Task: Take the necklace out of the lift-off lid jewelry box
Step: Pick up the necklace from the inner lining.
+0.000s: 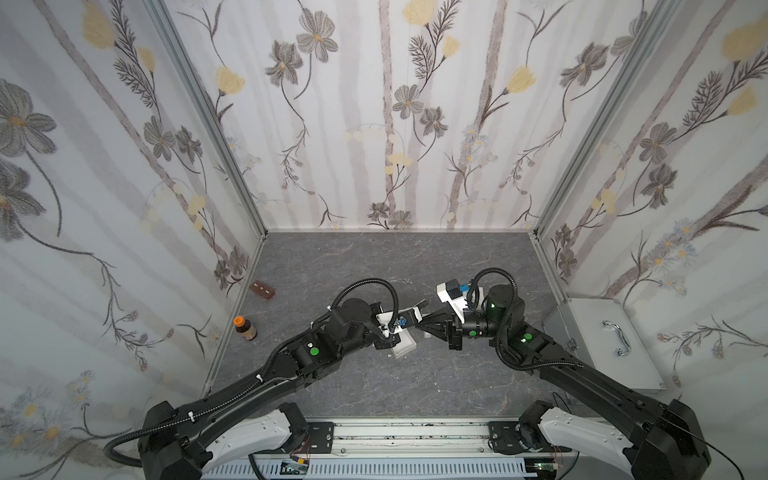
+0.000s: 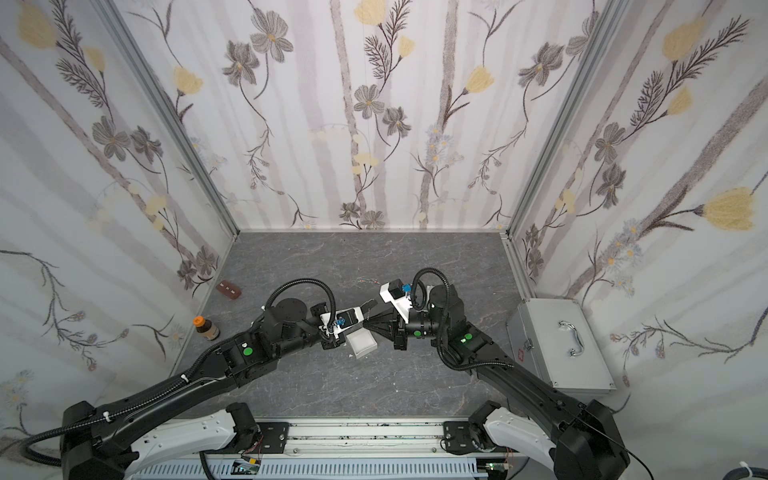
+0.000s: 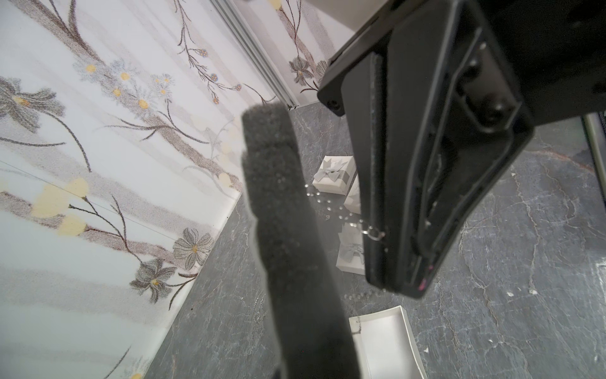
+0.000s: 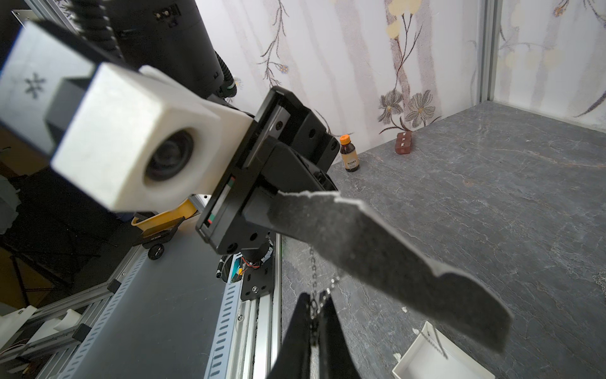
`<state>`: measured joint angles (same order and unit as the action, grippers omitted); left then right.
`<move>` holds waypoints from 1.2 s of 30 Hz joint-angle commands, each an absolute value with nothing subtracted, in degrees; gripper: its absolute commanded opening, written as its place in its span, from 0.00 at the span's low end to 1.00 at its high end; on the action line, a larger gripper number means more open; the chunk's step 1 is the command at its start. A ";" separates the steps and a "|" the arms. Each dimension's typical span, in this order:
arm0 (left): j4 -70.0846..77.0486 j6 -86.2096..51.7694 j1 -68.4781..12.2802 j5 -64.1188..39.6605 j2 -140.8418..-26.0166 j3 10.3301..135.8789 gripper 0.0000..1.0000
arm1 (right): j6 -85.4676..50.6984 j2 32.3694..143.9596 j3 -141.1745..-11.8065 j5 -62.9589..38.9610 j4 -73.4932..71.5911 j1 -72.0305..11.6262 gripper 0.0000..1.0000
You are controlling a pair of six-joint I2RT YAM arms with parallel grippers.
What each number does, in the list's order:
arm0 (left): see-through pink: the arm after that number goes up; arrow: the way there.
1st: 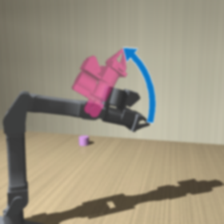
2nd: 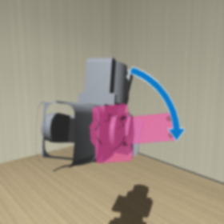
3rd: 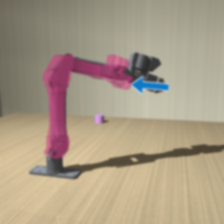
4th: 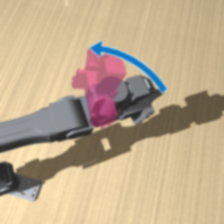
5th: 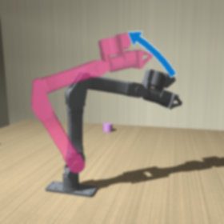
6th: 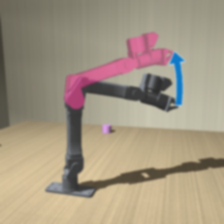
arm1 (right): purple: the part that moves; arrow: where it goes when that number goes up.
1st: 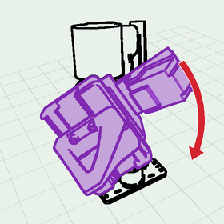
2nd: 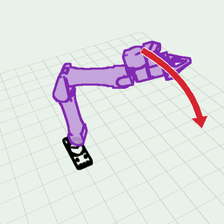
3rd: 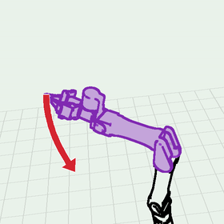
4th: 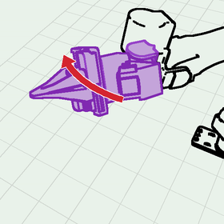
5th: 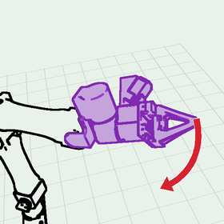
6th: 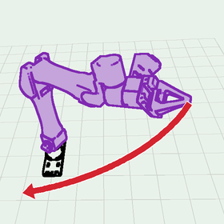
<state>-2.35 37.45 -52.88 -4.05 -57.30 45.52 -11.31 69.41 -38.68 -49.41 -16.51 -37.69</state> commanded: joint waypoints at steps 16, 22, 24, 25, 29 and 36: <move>4.55 32.55 -52.90 -6.06 -59.95 41.40 0.04 | -13.27 68.01 -39.74 -50.24 -19.74 -37.63 0.00; 9.34 27.77 -52.93 -10.38 -61.33 38.87 0.03 | -13.26 69.23 -41.10 -48.46 -18.89 -37.18 0.00; 10.17 26.87 -52.93 -11.46 -61.85 38.38 0.03 | -13.53 69.85 -41.47 -47.69 -18.83 -36.96 0.00; 10.10 26.59 -52.93 -12.13 -62.29 38.40 0.02 | -13.70 70.18 -41.86 -47.75 -18.81 -36.91 0.00; 9.60 25.76 -52.91 -14.12 -64.29 38.80 0.02 | -14.14 71.14 -42.28 -47.70 -18.91 -36.76 0.00; 10.37 25.23 -52.91 -15.83 -66.33 38.71 0.01 | -14.06 72.68 -45.24 -47.46 -17.82 -36.33 0.00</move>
